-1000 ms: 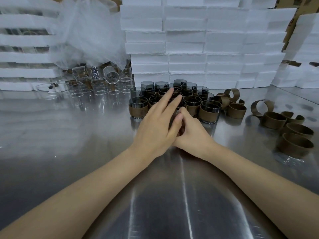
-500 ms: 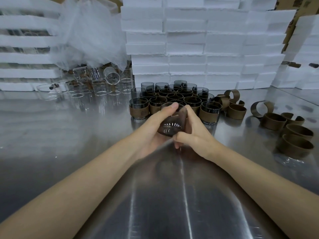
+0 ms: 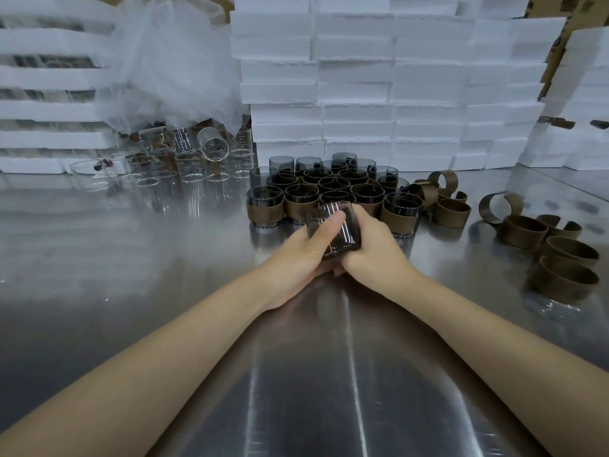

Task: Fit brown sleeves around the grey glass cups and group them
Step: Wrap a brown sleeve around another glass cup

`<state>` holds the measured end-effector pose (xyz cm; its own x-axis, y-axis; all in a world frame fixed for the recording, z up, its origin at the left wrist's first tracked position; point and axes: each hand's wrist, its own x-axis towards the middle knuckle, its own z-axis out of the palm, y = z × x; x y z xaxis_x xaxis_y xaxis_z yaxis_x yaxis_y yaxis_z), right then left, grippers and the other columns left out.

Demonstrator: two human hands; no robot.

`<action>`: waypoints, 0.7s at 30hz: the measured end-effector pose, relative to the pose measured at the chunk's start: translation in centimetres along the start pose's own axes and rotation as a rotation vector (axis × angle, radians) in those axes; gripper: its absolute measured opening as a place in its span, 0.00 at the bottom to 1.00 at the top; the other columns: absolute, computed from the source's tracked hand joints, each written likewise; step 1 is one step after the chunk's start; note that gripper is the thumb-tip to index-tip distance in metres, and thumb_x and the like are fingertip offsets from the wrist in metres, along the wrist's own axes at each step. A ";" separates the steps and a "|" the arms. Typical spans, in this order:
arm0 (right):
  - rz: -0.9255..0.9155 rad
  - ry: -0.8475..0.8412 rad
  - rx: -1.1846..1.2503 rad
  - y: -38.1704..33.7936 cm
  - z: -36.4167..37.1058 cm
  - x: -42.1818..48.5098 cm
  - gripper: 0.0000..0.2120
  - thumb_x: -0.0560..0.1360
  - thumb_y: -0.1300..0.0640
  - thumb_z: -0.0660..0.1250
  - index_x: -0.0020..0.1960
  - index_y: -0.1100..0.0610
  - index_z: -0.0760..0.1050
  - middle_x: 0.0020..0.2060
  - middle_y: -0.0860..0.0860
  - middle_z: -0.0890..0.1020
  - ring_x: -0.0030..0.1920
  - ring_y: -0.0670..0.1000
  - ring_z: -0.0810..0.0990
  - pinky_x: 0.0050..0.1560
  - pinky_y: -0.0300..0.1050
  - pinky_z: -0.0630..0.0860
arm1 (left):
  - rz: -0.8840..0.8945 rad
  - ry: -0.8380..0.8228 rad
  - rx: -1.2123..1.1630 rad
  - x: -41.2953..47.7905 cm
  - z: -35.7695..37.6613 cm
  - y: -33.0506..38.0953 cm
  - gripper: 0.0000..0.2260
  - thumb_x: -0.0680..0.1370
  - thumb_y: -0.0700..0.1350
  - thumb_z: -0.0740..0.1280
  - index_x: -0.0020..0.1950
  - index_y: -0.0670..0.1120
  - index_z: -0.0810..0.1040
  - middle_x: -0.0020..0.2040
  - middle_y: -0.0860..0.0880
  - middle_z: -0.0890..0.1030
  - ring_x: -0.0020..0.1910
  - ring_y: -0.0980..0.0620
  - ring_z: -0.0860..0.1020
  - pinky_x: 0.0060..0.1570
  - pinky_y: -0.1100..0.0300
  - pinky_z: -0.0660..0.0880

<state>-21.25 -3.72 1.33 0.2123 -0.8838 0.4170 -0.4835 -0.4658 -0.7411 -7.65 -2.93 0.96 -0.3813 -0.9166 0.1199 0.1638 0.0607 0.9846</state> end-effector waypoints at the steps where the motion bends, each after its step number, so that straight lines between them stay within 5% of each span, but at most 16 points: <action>1: -0.007 0.024 -0.059 -0.2 -0.2 0.0 0.14 0.68 0.68 0.65 0.50 0.55 0.74 0.39 0.49 0.81 0.40 0.49 0.81 0.42 0.52 0.80 | 0.024 0.010 0.018 -0.1 0.2 -0.2 0.23 0.75 0.60 0.64 0.60 0.43 0.77 0.54 0.40 0.80 0.52 0.44 0.78 0.56 0.55 0.76; 3: -0.016 0.067 -0.225 -0.5 -0.8 0.1 0.05 0.69 0.65 0.66 0.43 0.58 0.75 0.36 0.52 0.82 0.40 0.54 0.80 0.42 0.54 0.78 | 0.086 0.040 0.062 -0.1 0.5 -0.5 0.20 0.73 0.61 0.65 0.57 0.49 0.78 0.57 0.43 0.82 0.59 0.44 0.79 0.65 0.50 0.74; 5: 0.022 0.103 -0.400 -0.7 -1.0 0.0 0.06 0.68 0.62 0.67 0.37 0.52 0.73 0.36 0.54 0.82 0.41 0.59 0.80 0.43 0.54 0.77 | 0.144 0.069 0.114 -0.2 0.8 -0.5 0.17 0.75 0.60 0.63 0.57 0.51 0.79 0.59 0.41 0.82 0.62 0.41 0.78 0.68 0.47 0.71; 9: 0.009 0.207 -0.349 -0.9 -1.0 -0.2 0.14 0.68 0.68 0.63 0.30 0.52 0.72 0.31 0.54 0.81 0.38 0.59 0.79 0.41 0.55 0.77 | 0.263 0.168 0.150 -0.2 1.4 -0.5 0.29 0.76 0.65 0.63 0.63 0.41 0.76 0.57 0.42 0.82 0.57 0.51 0.80 0.58 0.62 0.75; 13: 0.003 0.279 0.187 -1.7 -0.1 -0.4 0.21 0.70 0.73 0.56 0.45 0.55 0.83 0.39 0.49 0.85 0.44 0.48 0.84 0.52 0.51 0.80 | 0.315 0.349 0.045 0.2 1.4 -0.4 0.31 0.74 0.61 0.66 0.66 0.38 0.70 0.58 0.43 0.81 0.59 0.50 0.80 0.62 0.57 0.75; 16: -0.001 0.271 0.339 -2.5 1.0 -0.7 0.19 0.79 0.57 0.53 0.64 0.51 0.75 0.52 0.37 0.80 0.57 0.37 0.78 0.63 0.38 0.72 | 0.340 0.456 0.209 0.5 0.6 -0.2 0.25 0.74 0.58 0.68 0.62 0.43 0.67 0.56 0.50 0.79 0.53 0.68 0.77 0.52 0.74 0.70; 18: -0.023 0.220 0.362 -2.7 1.9 -1.2 0.19 0.78 0.48 0.50 0.67 0.43 0.69 0.52 0.30 0.76 0.58 0.30 0.73 0.60 0.27 0.67 | 0.319 0.440 0.331 0.3 0.4 -0.4 0.24 0.73 0.59 0.66 0.60 0.48 0.65 0.57 0.51 0.77 0.53 0.69 0.76 0.47 0.77 0.70; 21: 0.021 0.352 0.493 -3.0 1.9 -1.6 0.15 0.81 0.47 0.49 0.60 0.44 0.72 0.47 0.42 0.82 0.51 0.40 0.81 0.58 0.39 0.76 | 0.301 0.239 0.441 0.0 0.9 -1.1 0.17 0.75 0.57 0.67 0.58 0.54 0.64 0.58 0.51 0.76 0.53 0.71 0.76 0.47 0.77 0.70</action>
<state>-18.48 -0.96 1.87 -0.1275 -0.8644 0.4864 -0.0160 -0.4885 -0.8724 -8.69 -2.65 -0.05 -0.1527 -0.8942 0.4208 -0.1806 0.4439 0.8777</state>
